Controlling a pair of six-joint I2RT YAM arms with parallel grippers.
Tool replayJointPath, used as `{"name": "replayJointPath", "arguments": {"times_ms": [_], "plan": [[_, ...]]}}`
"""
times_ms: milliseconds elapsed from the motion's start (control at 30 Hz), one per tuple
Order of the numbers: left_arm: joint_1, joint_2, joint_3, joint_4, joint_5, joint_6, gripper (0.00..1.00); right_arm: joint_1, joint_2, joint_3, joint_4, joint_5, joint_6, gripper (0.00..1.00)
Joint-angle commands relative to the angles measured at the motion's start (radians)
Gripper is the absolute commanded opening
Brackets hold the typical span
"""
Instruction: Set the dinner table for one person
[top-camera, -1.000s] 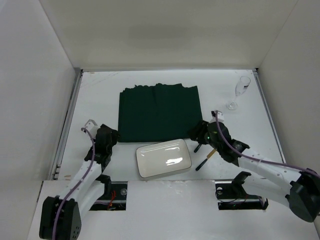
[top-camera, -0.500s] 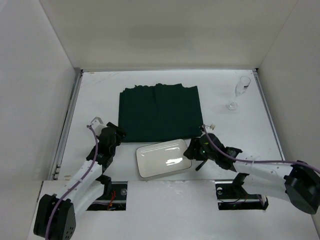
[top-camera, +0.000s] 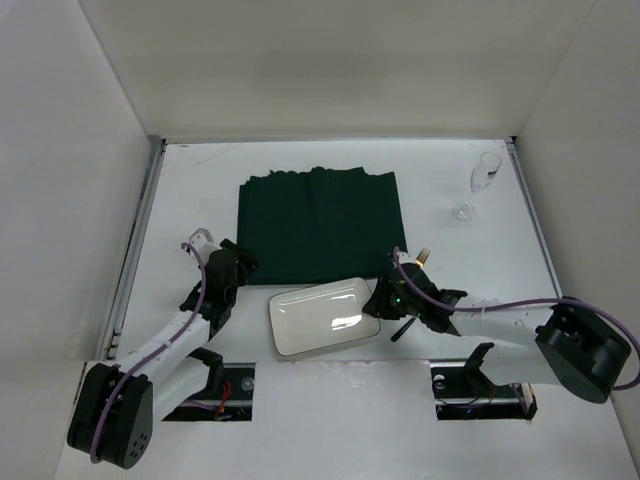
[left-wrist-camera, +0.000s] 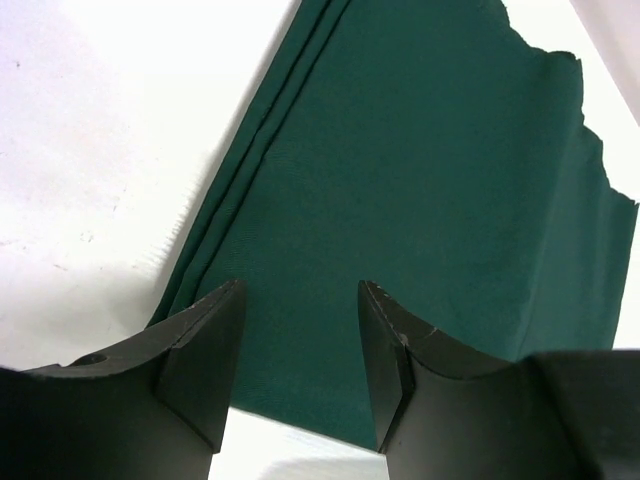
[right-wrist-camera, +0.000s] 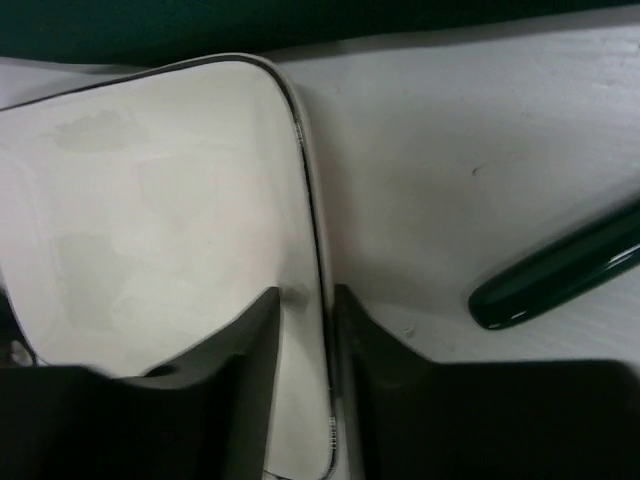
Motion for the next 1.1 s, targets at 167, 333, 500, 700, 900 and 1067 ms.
{"name": "replayJointPath", "arguments": {"times_ms": [167,333,500,700,900,1067], "plan": [[0.016,0.01,0.036,0.081,-0.003,0.009,0.46,-0.037,-0.041,-0.015,0.025,-0.033,0.023,0.07],[0.026,-0.004,0.039,0.083,-0.004,0.009,0.46,-0.042,-0.197,0.001,0.008,-0.092,0.043,0.05],[0.034,-0.016,0.047,0.074,-0.004,0.013,0.46,-0.068,-0.294,0.073,0.002,-0.148,0.069,0.04],[0.037,-0.022,0.047,0.072,-0.004,0.012,0.46,-0.103,-0.262,0.214,0.04,-0.2,0.098,0.04],[0.057,-0.044,0.028,0.069,-0.001,0.015,0.46,-0.172,-0.135,0.353,0.087,-0.246,0.12,0.04],[0.066,-0.048,0.005,0.077,-0.003,0.007,0.46,-0.263,0.046,0.479,0.164,-0.27,0.112,0.04]]}}
